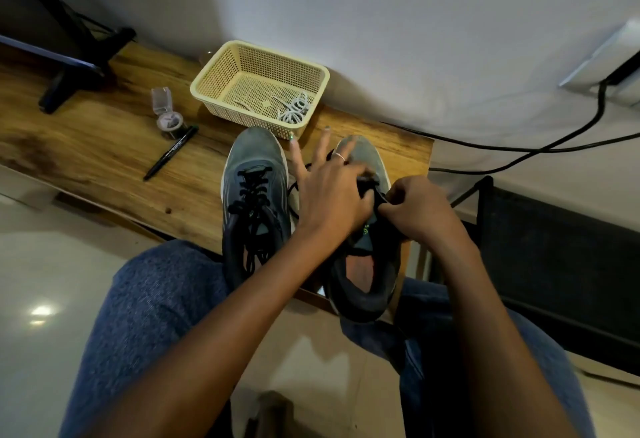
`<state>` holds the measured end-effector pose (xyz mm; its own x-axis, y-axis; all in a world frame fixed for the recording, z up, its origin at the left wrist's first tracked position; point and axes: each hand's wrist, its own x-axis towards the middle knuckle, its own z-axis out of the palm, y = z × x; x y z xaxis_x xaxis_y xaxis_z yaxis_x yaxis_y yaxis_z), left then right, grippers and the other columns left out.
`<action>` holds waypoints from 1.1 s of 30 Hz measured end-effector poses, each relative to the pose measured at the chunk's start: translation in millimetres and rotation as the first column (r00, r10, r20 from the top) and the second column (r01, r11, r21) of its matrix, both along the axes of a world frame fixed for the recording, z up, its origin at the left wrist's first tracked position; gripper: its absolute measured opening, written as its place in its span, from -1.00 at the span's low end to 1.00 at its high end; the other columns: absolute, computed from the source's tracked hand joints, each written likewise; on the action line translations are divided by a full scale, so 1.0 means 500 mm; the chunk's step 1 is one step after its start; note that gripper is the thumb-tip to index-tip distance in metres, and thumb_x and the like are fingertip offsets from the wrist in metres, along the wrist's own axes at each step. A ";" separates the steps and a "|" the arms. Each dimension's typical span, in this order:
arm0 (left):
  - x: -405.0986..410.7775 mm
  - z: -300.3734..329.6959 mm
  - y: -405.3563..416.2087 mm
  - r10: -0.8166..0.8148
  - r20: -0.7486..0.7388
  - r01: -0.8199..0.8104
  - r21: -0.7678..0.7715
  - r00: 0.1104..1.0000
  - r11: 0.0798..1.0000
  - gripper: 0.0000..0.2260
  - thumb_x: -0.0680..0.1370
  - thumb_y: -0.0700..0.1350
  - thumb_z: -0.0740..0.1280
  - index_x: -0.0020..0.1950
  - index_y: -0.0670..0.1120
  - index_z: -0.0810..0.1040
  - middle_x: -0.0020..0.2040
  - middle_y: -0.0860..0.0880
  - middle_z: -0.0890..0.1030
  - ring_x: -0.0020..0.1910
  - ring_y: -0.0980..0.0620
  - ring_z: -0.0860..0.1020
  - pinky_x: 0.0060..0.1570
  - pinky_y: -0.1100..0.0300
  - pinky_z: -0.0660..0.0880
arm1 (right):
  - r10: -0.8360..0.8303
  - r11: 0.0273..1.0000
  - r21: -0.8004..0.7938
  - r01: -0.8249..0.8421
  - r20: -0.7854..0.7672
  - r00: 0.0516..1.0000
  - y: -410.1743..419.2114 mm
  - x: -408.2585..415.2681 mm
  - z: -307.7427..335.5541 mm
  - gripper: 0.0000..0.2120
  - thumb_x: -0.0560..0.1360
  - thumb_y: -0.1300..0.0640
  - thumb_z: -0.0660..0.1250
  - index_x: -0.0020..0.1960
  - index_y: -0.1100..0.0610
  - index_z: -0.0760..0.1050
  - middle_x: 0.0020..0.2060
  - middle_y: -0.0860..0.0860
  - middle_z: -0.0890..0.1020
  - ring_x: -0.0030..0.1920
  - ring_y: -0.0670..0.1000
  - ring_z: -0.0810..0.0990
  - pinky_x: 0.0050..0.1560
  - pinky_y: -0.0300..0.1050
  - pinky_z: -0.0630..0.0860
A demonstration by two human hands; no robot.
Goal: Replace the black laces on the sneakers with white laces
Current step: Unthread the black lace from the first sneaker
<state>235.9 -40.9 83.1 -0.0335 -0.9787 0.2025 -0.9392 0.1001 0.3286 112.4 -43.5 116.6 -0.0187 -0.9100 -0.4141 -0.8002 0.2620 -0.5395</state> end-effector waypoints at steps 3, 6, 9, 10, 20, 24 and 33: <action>-0.002 -0.004 0.008 -0.033 0.031 0.032 0.060 0.999 0.998 -0.73 0.47 0.08 0.40 0.16 0.14 0.60 0.20 0.07 0.61 0.46 0.05 0.27 0.34 -0.04 -0.47 | 0.004 1.000 -0.005 -0.004 -0.006 1.000 0.000 0.005 -0.003 -0.89 0.47 0.15 0.39 -0.05 0.18 0.53 -0.07 0.16 0.59 -0.06 0.15 0.61 -0.04 0.14 0.61; -0.002 -0.005 0.004 -0.024 0.105 0.022 0.016 0.994 1.000 -0.84 0.49 0.04 0.38 0.05 0.07 0.65 -0.02 0.06 0.66 0.24 0.07 0.49 0.40 -0.03 -0.37 | 0.007 1.000 -0.004 -0.007 -0.007 1.000 0.001 0.008 -0.005 -0.90 0.48 0.15 0.39 -0.06 0.16 0.52 -0.08 0.14 0.59 -0.06 0.14 0.61 -0.04 0.14 0.62; -0.005 -0.006 0.005 -0.009 0.123 0.012 -0.024 0.992 1.000 -0.87 0.55 0.01 0.31 -0.02 0.01 0.62 -0.16 0.03 0.64 -0.03 0.04 0.59 0.46 -0.03 -0.28 | 0.006 1.000 -0.009 -0.006 -0.012 1.000 0.000 0.008 -0.002 -0.91 0.49 0.15 0.38 -0.07 0.15 0.51 -0.07 0.13 0.59 -0.05 0.12 0.60 -0.01 0.10 0.61; -0.008 -0.008 0.007 -0.011 0.097 0.014 -0.033 0.995 0.999 -0.87 0.57 -0.01 0.30 -0.01 -0.01 0.61 -0.17 0.02 0.64 -0.07 0.03 0.60 0.48 -0.03 -0.25 | 0.005 1.000 -0.013 -0.005 -0.016 1.000 0.001 0.006 -0.001 -0.92 0.49 0.15 0.37 -0.07 0.15 0.51 -0.08 0.12 0.59 -0.05 0.12 0.60 -0.01 0.08 0.60; 0.026 0.003 -0.023 0.246 -0.603 -0.311 -0.004 0.759 0.950 -0.92 0.59 -0.13 0.27 0.06 -0.08 0.48 -0.22 0.21 0.44 -0.17 0.11 0.49 0.34 -0.18 0.34 | -0.059 0.998 -0.026 0.060 0.024 0.998 0.002 -0.008 -0.007 -0.91 0.46 0.17 0.39 -0.13 0.16 0.49 -0.11 0.15 0.60 -0.07 0.18 0.60 -0.02 0.16 0.59; 0.010 -0.004 -0.007 0.133 -0.421 -0.178 -0.069 0.897 0.982 -0.74 0.56 -0.11 0.29 0.24 -0.06 0.42 0.10 0.03 0.57 0.24 -0.04 0.45 0.51 -0.09 -0.11 | -0.050 0.999 -0.012 0.051 0.012 0.999 0.002 -0.005 -0.007 -0.90 0.47 0.17 0.39 -0.11 0.19 0.51 -0.11 0.15 0.59 -0.05 0.17 0.60 0.00 0.17 0.59; -0.007 -0.006 0.006 -0.086 0.058 0.086 -0.004 0.995 0.996 -0.81 0.47 0.00 0.40 0.08 0.06 0.65 0.01 -0.01 0.67 0.26 0.02 0.48 0.40 0.03 -0.40 | -0.002 1.000 -0.029 0.002 0.002 1.000 0.005 0.001 -0.007 -0.87 0.46 0.17 0.37 -0.05 0.23 0.55 -0.13 0.16 0.62 -0.09 0.15 0.62 -0.06 0.16 0.61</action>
<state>232.3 -37.7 80.3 -0.1296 -0.9704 0.2039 -0.9444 0.1835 0.2730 112.9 -41.1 113.0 -0.0197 -0.9217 -0.3873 -0.7985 0.2476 -0.5487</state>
